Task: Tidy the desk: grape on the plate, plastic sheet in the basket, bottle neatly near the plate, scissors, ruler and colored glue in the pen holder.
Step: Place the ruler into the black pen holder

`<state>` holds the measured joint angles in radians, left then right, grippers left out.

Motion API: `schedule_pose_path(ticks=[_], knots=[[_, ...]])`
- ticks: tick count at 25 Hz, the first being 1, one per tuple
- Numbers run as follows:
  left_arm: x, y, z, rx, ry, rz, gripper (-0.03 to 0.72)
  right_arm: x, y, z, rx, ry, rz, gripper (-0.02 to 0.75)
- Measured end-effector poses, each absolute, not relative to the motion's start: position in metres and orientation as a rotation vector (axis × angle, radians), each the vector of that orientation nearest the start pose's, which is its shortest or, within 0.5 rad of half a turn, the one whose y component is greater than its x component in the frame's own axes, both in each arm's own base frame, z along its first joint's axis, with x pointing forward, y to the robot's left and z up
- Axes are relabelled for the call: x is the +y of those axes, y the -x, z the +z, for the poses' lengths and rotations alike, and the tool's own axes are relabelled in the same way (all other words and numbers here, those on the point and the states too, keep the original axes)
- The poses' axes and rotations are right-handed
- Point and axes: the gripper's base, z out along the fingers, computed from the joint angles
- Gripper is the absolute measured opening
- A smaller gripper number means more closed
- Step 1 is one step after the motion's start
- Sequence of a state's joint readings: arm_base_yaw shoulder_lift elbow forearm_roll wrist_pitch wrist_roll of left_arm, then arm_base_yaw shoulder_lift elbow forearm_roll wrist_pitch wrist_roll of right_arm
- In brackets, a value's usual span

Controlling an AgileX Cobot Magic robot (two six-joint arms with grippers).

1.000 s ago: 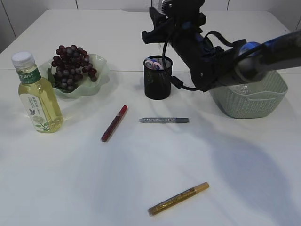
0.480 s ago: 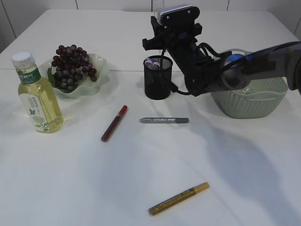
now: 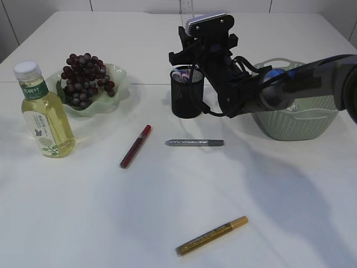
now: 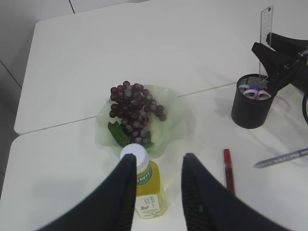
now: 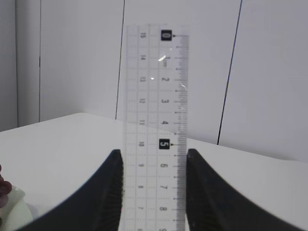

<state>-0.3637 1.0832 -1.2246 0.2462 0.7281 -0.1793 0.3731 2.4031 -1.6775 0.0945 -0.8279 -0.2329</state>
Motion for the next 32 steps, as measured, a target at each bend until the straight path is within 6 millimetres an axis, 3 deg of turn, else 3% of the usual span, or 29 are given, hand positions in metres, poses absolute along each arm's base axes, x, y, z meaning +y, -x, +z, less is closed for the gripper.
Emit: schedule_pose_path(ticks=[13, 21, 32], knots=[[-0.065, -0.213, 0.428, 2.010, -0.279, -0.059, 0.238, 0.192, -0.508, 0.167, 1.358, 0.317, 0.124, 0.305], [-0.065, -0.213, 0.429, 1.997, -0.282, -0.055, 0.237, 0.197, -0.518, 0.149, 1.411, 0.333, 0.126, 0.305], [-0.065, -0.214, 0.430, 1.991, -0.285, -0.048, 0.237, 0.197, -0.519, 0.148, 1.416, 0.335, 0.126, 0.305]])
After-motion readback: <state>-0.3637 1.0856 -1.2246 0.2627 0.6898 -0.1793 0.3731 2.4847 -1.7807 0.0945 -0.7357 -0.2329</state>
